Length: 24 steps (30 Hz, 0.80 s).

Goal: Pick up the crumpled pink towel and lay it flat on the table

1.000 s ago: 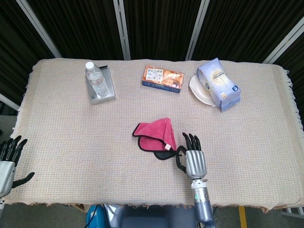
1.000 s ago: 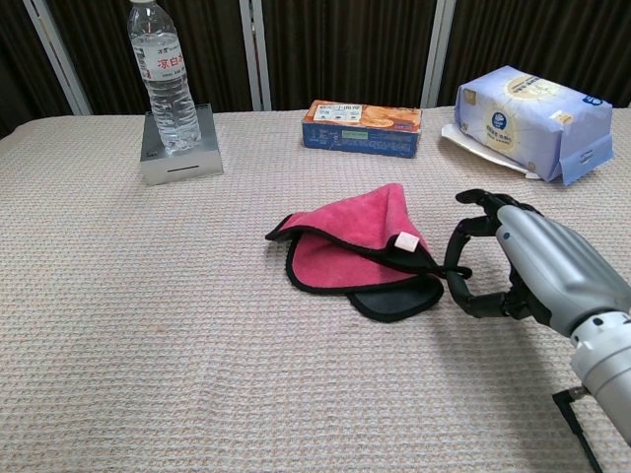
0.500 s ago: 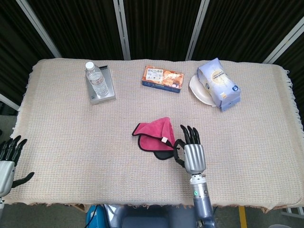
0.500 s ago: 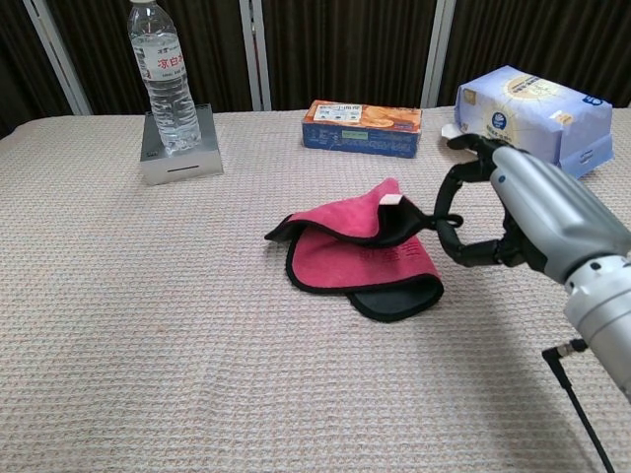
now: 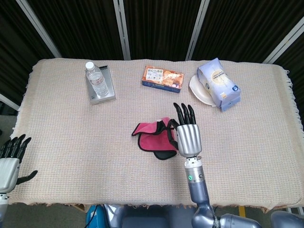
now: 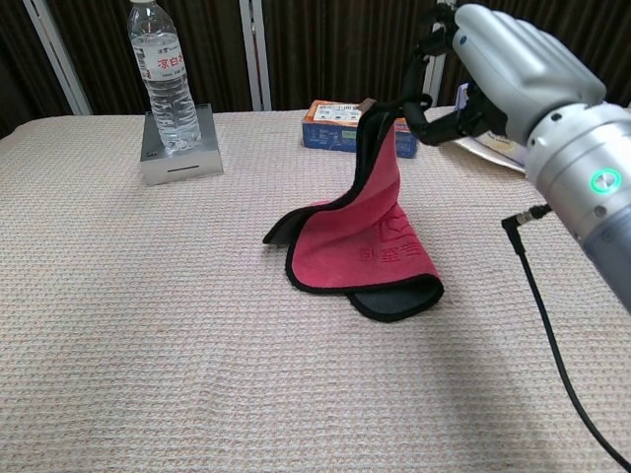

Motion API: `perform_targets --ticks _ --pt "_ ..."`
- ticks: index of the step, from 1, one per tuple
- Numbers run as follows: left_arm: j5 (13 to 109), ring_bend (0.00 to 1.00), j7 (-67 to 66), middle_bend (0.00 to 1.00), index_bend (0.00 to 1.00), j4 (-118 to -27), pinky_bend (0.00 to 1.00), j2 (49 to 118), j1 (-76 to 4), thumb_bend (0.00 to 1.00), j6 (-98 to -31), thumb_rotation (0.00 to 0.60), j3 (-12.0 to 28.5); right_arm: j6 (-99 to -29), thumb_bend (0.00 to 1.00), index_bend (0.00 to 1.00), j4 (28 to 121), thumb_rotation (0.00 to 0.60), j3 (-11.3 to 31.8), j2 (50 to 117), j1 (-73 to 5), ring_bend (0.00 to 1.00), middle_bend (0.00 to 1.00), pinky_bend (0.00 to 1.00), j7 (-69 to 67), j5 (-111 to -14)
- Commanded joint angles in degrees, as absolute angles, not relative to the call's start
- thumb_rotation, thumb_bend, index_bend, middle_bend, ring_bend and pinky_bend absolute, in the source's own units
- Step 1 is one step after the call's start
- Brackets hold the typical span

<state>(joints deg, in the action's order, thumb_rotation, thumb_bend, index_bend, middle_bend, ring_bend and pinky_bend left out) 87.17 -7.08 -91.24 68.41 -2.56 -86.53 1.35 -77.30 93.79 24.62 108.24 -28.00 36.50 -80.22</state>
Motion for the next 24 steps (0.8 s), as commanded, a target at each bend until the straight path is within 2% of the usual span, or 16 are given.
perform_targets --ticks 1,7,14,24 --pt "86.6 0.0 -7.2 0.0 0.0 -91.2 0.0 68.8 -3.0 0.09 -85.8 0.6 1.7 -76.0 0.48 0.58 94.1 0.6 27.7 108.4 -30.7 0.0 0.12 0.0 38.7 -78.3" --pt "85.7 0.0 -7.8 0.0 0.0 -91.4 0.0 69.7 -4.0 0.09 -84.5 0.6 2.3 -74.6 0.48 0.58 94.1 0.6 32.2 108.9 -35.2 0.0 0.12 0.0 42.1 -75.7" --pt "83.6 0.0 -7.9 0.0 0.0 -92.1 0.0 70.6 -5.3 0.09 -82.4 0.6 3.5 -73.7 0.48 0.58 93.6 0.6 35.5 108.7 -39.6 0.0 0.12 0.0 44.8 -73.8" --pt "80.5 0.0 -10.9 0.0 0.0 -94.8 0.0 71.9 -10.6 0.1 -78.3 0.6 8.0 -73.0 0.48 0.58 91.3 0.6 39.8 108.4 -46.3 0.0 0.12 0.0 47.3 -69.3"
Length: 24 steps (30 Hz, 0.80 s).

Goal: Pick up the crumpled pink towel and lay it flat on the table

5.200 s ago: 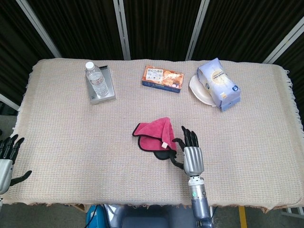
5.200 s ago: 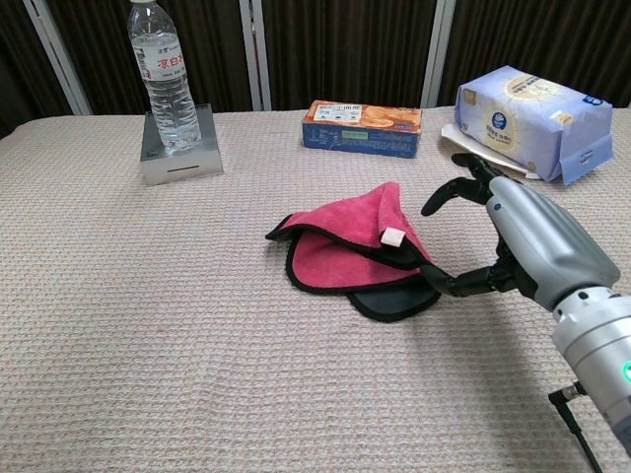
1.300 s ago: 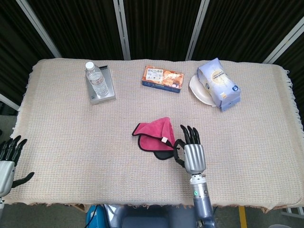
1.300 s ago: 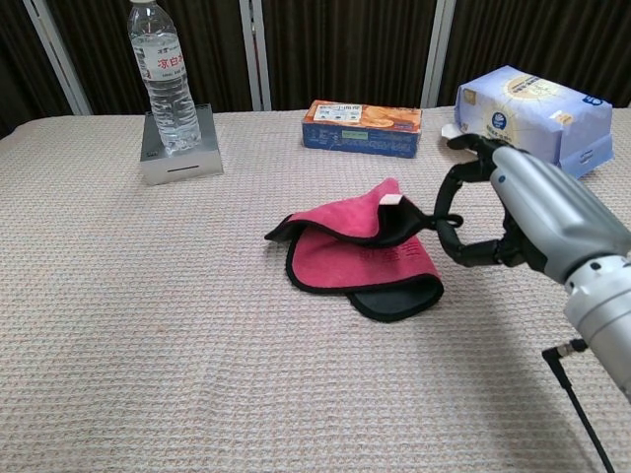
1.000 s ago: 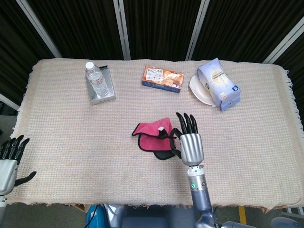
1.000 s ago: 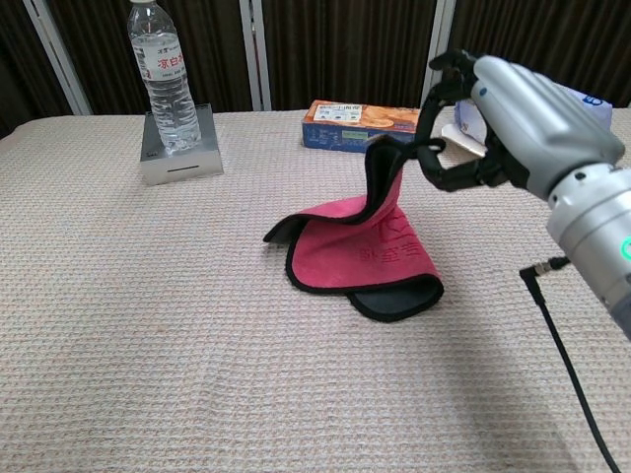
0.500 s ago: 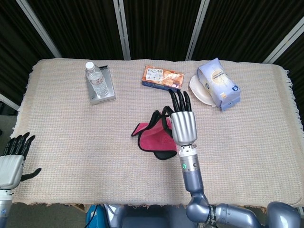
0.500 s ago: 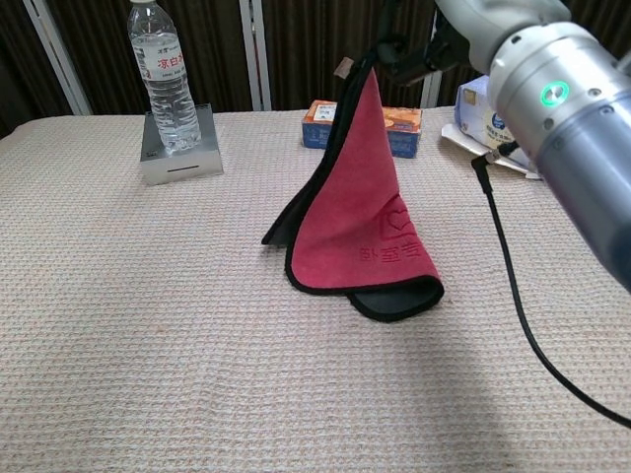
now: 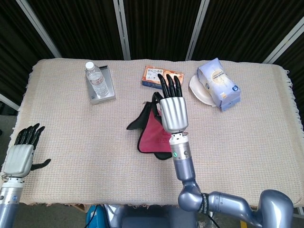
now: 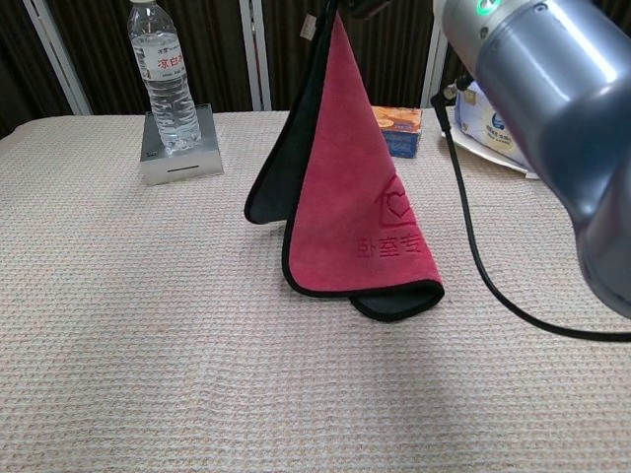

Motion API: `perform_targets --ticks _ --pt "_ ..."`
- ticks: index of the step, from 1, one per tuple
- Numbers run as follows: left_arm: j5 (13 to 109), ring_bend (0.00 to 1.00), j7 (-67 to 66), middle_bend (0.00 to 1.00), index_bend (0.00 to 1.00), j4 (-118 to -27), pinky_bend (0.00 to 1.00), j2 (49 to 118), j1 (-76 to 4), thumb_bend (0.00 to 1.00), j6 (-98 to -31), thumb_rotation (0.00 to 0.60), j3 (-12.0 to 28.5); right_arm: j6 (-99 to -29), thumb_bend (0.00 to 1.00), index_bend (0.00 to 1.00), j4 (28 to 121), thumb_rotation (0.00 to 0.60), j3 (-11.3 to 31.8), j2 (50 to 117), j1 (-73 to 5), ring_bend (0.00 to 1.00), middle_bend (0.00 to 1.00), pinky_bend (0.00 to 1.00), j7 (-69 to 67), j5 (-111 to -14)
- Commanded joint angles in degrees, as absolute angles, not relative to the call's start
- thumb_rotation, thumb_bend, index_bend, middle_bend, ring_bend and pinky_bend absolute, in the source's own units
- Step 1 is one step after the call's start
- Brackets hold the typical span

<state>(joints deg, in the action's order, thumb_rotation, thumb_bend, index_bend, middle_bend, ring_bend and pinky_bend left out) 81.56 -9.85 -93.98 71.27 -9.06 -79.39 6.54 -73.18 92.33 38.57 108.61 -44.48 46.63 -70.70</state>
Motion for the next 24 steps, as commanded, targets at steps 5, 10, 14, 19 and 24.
perform_targets --ticks 5,10,14,19,24 --pt "77.2 0.0 -13.2 0.0 0.03 -95.4 0.0 74.2 -14.9 0.11 -75.4 0.6 11.8 -73.0 0.48 0.58 89.6 0.6 40.6 107.6 -49.2 0.0 0.12 0.0 47.6 -67.3" --pt "73.6 0.0 -14.5 0.02 0.06 -94.5 0.01 76.9 -20.1 0.15 -71.4 0.6 15.6 -73.5 0.48 0.58 88.0 0.6 40.4 107.0 -50.8 0.0 0.12 0.0 46.9 -65.5" --pt "71.8 0.0 -15.8 0.06 0.13 -92.1 0.05 79.1 -24.1 0.16 -68.8 0.6 17.7 -74.0 0.48 0.58 87.1 0.6 39.9 106.4 -51.7 0.0 0.12 0.0 46.3 -64.6" --pt "69.6 0.0 -17.2 0.08 0.17 -88.1 0.05 83.3 -28.7 0.18 -66.4 0.6 19.5 -74.6 0.48 0.58 86.6 0.6 39.3 105.9 -53.0 0.0 0.12 0.0 46.0 -63.7" --pt "67.2 0.0 -17.0 0.09 0.19 -82.4 0.05 88.0 -33.2 0.21 -63.6 0.6 20.8 -75.5 0.48 0.58 86.8 0.6 38.6 105.6 -54.1 0.0 0.12 0.0 46.4 -62.6"
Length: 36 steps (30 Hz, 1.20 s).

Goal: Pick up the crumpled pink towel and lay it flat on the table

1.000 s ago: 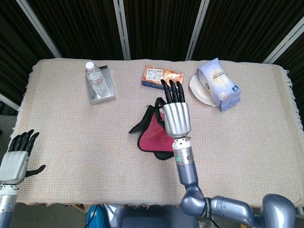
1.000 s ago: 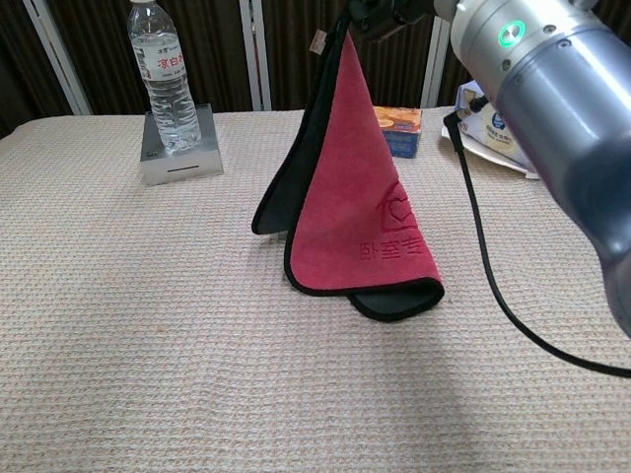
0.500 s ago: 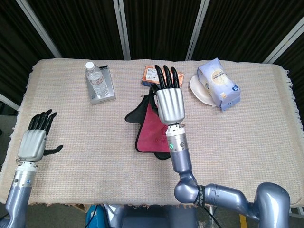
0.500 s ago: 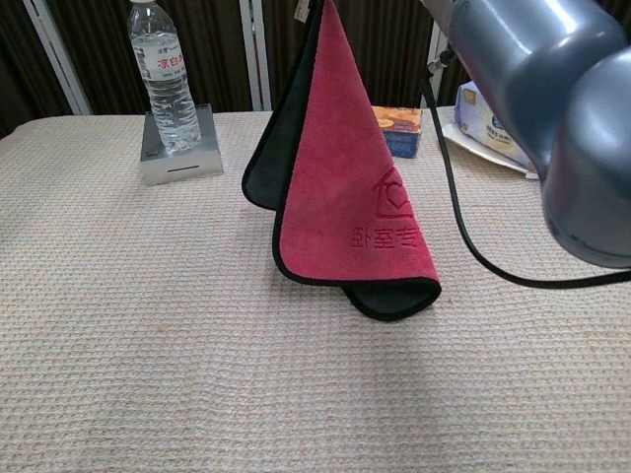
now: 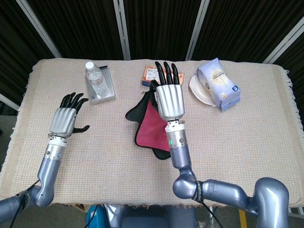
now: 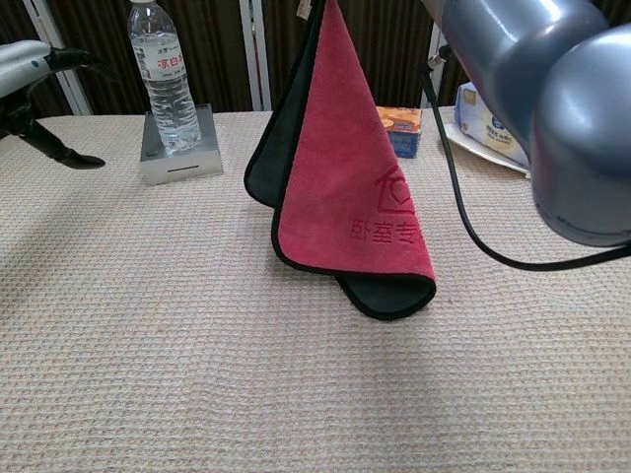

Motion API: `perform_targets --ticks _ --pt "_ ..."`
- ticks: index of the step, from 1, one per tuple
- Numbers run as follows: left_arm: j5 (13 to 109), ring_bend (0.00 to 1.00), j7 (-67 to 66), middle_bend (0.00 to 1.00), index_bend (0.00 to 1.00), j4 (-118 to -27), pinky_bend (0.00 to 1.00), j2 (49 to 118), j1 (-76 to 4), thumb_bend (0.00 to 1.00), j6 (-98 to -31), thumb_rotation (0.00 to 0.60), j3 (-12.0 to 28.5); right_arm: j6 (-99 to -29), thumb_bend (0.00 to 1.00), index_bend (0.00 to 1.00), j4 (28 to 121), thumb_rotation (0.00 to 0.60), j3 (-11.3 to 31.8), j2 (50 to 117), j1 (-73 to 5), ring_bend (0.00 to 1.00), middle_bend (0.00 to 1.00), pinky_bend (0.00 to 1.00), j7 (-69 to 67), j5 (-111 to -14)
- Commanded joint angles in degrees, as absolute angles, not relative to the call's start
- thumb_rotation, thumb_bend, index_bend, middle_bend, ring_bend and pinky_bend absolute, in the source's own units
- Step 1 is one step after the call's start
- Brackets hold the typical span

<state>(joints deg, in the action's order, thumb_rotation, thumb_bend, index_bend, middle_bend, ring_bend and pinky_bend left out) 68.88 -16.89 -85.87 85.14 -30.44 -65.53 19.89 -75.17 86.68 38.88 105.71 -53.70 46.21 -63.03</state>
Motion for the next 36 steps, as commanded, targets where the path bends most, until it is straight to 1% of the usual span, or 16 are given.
perform_targets --ticks 1,5,8,11,15,24,32,36 --pt "66.8 0.0 -17.1 0.1 0.2 -81.4 0.05 88.8 -33.9 0.21 -63.2 0.6 20.9 -75.8 0.48 0.58 86.9 0.6 38.5 105.4 -54.2 0.0 0.12 0.0 46.5 -62.4" --pt "65.6 0.01 -17.0 0.14 0.26 -77.3 0.09 92.0 -36.9 0.27 -61.2 0.6 21.2 -76.7 0.48 0.58 87.3 0.6 37.8 104.9 -54.7 0.0 0.12 0.0 46.7 -61.8" --pt "64.7 0.02 -16.2 0.17 0.3 -74.6 0.09 94.2 -38.9 0.3 -59.5 0.6 21.3 -77.3 0.48 0.58 87.5 0.6 37.3 104.6 -55.0 0.0 0.12 0.0 46.7 -61.2" --pt "62.7 0.02 -15.1 0.18 0.33 -72.5 0.1 95.9 -40.8 0.31 -56.7 0.6 21.7 -77.9 0.48 0.58 87.8 0.6 36.7 104.3 -55.1 0.0 0.12 0.0 46.7 -60.9" --pt "59.8 0.02 -14.7 0.18 0.34 -70.7 0.1 97.5 -43.2 0.32 -53.5 0.6 22.3 -78.7 0.48 0.58 88.2 0.6 35.9 104.0 -55.3 0.0 0.12 0.0 46.8 -60.3" --pt "56.7 0.02 -15.4 0.18 0.36 -67.0 0.1 101.9 -47.5 0.35 -52.1 0.6 23.0 -80.1 0.48 0.58 88.8 0.6 34.6 103.6 -55.7 0.0 0.12 0.0 46.5 -59.2" --pt "49.7 0.02 -16.3 0.18 0.37 -64.4 0.1 104.4 -50.3 0.4 -48.7 0.6 24.6 -81.0 0.48 0.58 89.1 0.6 33.7 102.9 -55.8 0.0 0.12 0.0 46.0 -58.6" --pt "48.1 0.02 -17.1 0.18 0.37 -62.3 0.1 105.7 -51.7 0.4 -47.6 0.6 24.2 -81.3 0.48 0.58 89.2 0.6 33.4 102.4 -55.7 0.0 0.12 0.0 45.8 -58.4"
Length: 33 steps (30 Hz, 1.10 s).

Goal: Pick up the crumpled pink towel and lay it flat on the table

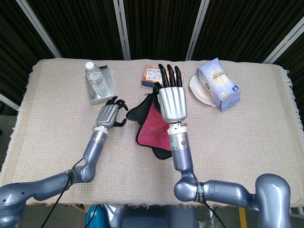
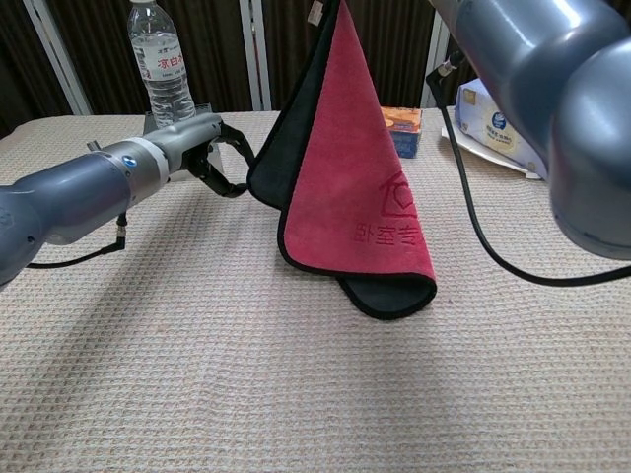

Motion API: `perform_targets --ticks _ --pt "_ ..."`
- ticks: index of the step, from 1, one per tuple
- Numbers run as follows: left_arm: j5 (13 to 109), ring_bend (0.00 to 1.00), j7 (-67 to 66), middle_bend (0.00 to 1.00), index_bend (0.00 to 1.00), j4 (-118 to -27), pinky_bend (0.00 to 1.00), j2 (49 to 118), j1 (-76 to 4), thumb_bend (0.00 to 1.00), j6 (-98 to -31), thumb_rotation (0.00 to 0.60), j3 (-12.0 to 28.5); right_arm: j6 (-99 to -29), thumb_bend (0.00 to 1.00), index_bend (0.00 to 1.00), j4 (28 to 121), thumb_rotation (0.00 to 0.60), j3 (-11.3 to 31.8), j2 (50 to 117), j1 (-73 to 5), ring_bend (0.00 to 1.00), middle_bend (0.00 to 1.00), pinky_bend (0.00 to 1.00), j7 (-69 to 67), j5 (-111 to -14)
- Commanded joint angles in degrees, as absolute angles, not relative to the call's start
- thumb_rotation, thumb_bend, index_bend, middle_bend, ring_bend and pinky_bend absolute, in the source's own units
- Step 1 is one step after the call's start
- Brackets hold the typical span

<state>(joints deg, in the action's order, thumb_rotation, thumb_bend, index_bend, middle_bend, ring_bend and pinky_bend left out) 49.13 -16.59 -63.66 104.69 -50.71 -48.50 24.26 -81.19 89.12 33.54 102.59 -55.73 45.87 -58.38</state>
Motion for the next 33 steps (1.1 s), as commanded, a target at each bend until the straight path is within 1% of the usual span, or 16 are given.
perform_targets --ticks 1,6,11,16,25,33 --pt "47.8 0.02 -17.0 0.17 0.37 -61.9 0.1 106.0 -52.0 0.4 -47.4 0.6 24.2 -81.4 0.48 0.58 89.3 0.6 33.3 102.2 -55.7 0.0 0.12 0.0 45.9 -58.4" --pt "46.4 0.02 -16.4 0.17 0.41 -60.4 0.1 107.5 -53.3 0.42 -46.5 0.6 24.4 -82.0 0.48 0.58 90.0 0.6 33.0 101.6 -55.6 0.0 0.12 0.0 45.7 -58.0" --pt "46.4 0.02 -16.1 0.18 0.49 -60.2 0.1 108.2 -54.1 0.47 -46.3 0.6 23.9 -82.3 0.48 0.58 90.1 0.6 32.7 101.1 -55.5 0.0 0.12 0.0 45.5 -57.6" --pt "47.0 0.02 -15.8 0.18 0.53 -60.9 0.1 108.1 -54.1 0.5 -46.9 0.6 23.2 -82.6 0.48 0.58 90.4 0.6 32.3 100.8 -55.6 0.0 0.12 0.0 45.5 -57.4" --pt "48.6 0.02 -14.6 0.19 0.55 -63.7 0.1 106.2 -53.5 0.52 -48.7 0.6 22.9 -83.1 0.48 0.58 90.7 0.6 31.5 100.5 -55.6 0.0 0.12 0.0 45.2 -57.2" --pt "50.6 0.02 -14.8 0.19 0.55 -72.5 0.1 100.2 -52.8 0.52 -53.4 0.6 25.4 -84.2 0.48 0.58 92.3 0.6 31.4 98.3 -54.1 0.0 0.12 0.0 44.9 -56.7"
